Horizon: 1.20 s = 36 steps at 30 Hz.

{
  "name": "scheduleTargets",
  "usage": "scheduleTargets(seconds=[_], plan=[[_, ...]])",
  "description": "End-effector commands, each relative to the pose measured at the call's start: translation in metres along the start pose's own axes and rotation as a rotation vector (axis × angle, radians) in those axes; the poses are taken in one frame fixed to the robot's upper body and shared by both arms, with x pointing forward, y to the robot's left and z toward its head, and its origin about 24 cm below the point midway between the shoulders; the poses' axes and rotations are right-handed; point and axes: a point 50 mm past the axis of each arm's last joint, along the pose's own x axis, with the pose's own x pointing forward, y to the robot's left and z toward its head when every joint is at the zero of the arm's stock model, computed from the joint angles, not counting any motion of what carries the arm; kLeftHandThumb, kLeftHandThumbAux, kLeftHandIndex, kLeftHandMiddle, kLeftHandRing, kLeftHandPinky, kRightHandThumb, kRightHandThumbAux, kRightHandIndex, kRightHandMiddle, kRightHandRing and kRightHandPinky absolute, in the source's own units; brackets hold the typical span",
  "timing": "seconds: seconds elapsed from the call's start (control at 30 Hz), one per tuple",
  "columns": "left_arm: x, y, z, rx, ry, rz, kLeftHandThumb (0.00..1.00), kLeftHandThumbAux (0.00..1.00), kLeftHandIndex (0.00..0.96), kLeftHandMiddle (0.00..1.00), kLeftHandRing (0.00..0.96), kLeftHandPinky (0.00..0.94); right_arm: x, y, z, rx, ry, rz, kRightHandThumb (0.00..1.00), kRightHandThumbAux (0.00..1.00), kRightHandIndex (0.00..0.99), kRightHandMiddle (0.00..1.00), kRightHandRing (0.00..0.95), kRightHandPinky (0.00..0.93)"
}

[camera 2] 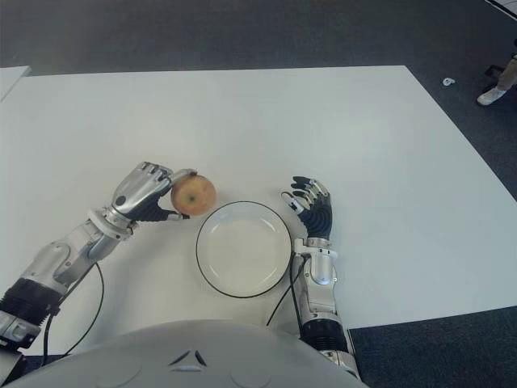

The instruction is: Put the apples into the plate.

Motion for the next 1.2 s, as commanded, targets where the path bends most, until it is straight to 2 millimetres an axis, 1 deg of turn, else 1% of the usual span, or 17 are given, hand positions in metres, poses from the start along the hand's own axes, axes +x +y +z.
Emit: scheduleTargets(seconds=[0.03, 0.3, 0.53, 0.77, 0.87, 0.93, 1.0, 1.2], plan=[[0.006, 0.008, 0.002, 0.011, -0.018, 0.06, 0.724, 0.698, 0.443, 0.783, 0.748, 0.73, -0.055, 0.002, -0.064, 0.036, 0.381, -0.046, 0.69, 0.729, 0.406, 0.374, 0.376, 0.393], [0.007, 0.006, 0.013, 0.014, -0.065, 0.053, 0.722, 0.699, 0.443, 0.787, 0.75, 0.733, -0.056, 0.002, -0.063, 0.04, 0.375, -0.043, 0.689, 0.73, 0.405, 0.376, 0.374, 0.398], [0.008, 0.005, 0.02, -0.001, -0.088, 0.061, 0.721, 0.699, 0.443, 0.79, 0.752, 0.737, -0.056, 0.003, -0.063, 0.026, 0.37, -0.047, 0.69, 0.729, 0.406, 0.372, 0.369, 0.373], [0.008, 0.004, 0.029, -0.017, -0.115, 0.044, 0.721, 0.699, 0.443, 0.782, 0.743, 0.713, -0.057, 0.003, -0.063, 0.006, 0.373, -0.042, 0.69, 0.729, 0.406, 0.371, 0.365, 0.379], [0.007, -0.003, 0.04, -0.031, -0.134, 0.026, 0.721, 0.698, 0.443, 0.772, 0.737, 0.711, -0.057, 0.003, -0.063, 0.019, 0.38, -0.039, 0.69, 0.729, 0.406, 0.375, 0.37, 0.39], [0.006, -0.007, 0.046, -0.038, -0.145, 0.018, 0.721, 0.698, 0.443, 0.774, 0.74, 0.725, -0.057, 0.003, -0.063, 0.023, 0.381, -0.041, 0.69, 0.729, 0.406, 0.376, 0.372, 0.39], [0.006, -0.009, 0.049, -0.049, -0.161, 0.005, 0.722, 0.698, 0.443, 0.777, 0.743, 0.735, -0.057, 0.003, -0.064, 0.028, 0.381, -0.044, 0.69, 0.729, 0.406, 0.377, 0.374, 0.39], [0.005, -0.013, 0.055, -0.08, -0.201, -0.021, 0.723, 0.697, 0.443, 0.76, 0.73, 0.696, -0.058, 0.004, -0.064, 0.032, 0.38, -0.046, 0.689, 0.729, 0.405, 0.38, 0.38, 0.396]])
